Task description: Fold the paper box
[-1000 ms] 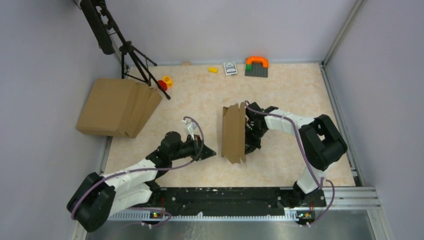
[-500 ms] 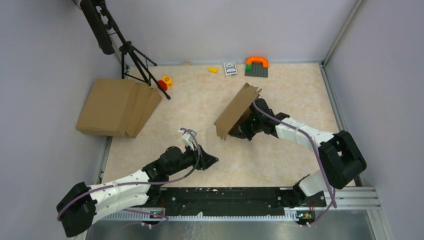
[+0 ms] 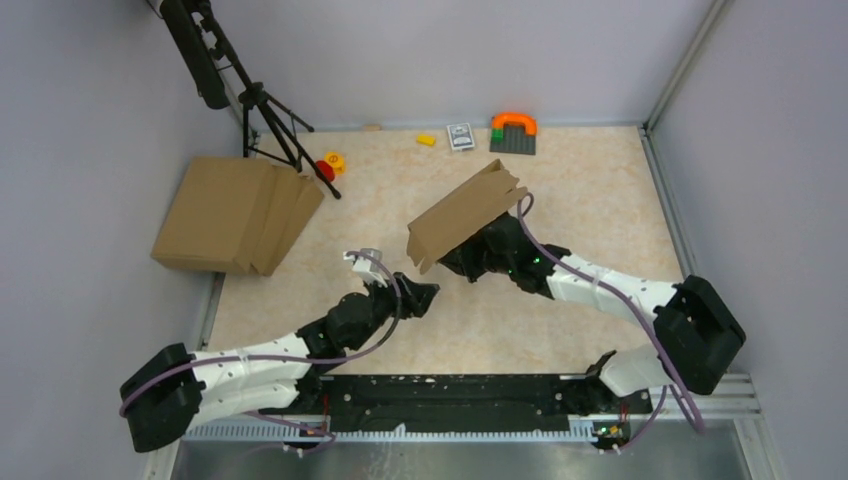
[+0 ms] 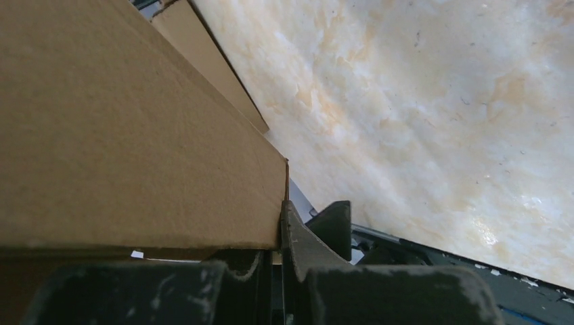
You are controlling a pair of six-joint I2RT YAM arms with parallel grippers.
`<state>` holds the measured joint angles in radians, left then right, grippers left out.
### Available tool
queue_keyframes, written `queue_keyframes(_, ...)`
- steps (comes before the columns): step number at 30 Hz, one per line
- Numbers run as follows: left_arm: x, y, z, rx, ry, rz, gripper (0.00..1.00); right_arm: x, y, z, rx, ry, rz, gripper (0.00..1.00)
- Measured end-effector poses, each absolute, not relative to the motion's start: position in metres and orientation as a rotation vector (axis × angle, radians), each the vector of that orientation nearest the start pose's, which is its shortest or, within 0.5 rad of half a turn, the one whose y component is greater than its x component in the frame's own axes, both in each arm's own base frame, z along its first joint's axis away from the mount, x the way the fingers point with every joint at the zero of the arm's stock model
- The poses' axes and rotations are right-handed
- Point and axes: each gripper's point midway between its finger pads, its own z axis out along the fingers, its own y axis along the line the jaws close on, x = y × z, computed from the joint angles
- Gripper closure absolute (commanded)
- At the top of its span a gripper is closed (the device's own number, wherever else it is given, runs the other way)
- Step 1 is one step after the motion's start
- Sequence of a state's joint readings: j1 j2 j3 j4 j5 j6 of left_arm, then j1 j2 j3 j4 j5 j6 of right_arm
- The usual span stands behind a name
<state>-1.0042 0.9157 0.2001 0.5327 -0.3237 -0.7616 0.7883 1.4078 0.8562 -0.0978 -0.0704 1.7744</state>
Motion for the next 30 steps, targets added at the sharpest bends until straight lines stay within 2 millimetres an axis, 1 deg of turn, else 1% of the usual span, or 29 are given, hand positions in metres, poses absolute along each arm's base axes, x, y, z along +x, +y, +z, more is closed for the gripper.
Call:
queue_keyframes(5, 0.207, -0.249, 0.147, -0.098, 1.794, -0.971, 0.2, 0.25, 0.326, 0.154, 1.262, 2.297, 1.284, 1.0)
queue_keyframes(8, 0.212, -0.247, 0.156, -0.124, 1.769, -0.956, 0.18, 0.248, 0.328, 0.153, 1.265, 2.283, 1.285, 1.0)
queue_keyframes(10, 0.217, -0.247, 0.166, -0.141, 1.745, -0.953, 0.16, 0.245, 0.33, 0.153, 1.261, 2.282, 1.282, 1.0)
queue_keyframes(14, 0.224, -0.247, 0.183, -0.167, 1.707, -0.94, 0.19, 0.24, 0.337, 0.155, 1.234, 2.274, 1.296, 1.0)
queue_keyframes(17, 0.228, -0.245, 0.187, -0.188, 1.696, -0.919, 0.28, 0.234, 0.343, 0.157, 1.208, 2.271, 1.3, 1.0)
queue_keyframes(20, 0.233, -0.244, 0.182, -0.201, 1.715, -0.875, 0.38, 0.226, 0.348, 0.154, 1.182, 2.274, 1.291, 1.0)
queue_keyframes(22, 0.235, -0.245, 0.179, -0.203, 1.73, -0.857, 0.47, 0.223, 0.349, 0.152, 1.17, 2.272, 1.281, 1.0)
queue_keyframes(24, 0.236, -0.245, 0.175, -0.205, 1.749, -0.835, 0.6, 0.221, 0.35, 0.152, 1.16, 2.262, 1.271, 1.0)
queue_keyframes(28, 0.238, -0.244, 0.173, -0.216, 1.761, -0.816, 0.8, 0.221, 0.35, 0.151, 1.149, 2.243, 1.252, 1.0)
queue_keyframes(30, 0.239, -0.244, 0.174, -0.218, 1.763, -0.812, 0.95, 0.223, 0.349, 0.152, 1.147, 2.222, 1.243, 1.0)
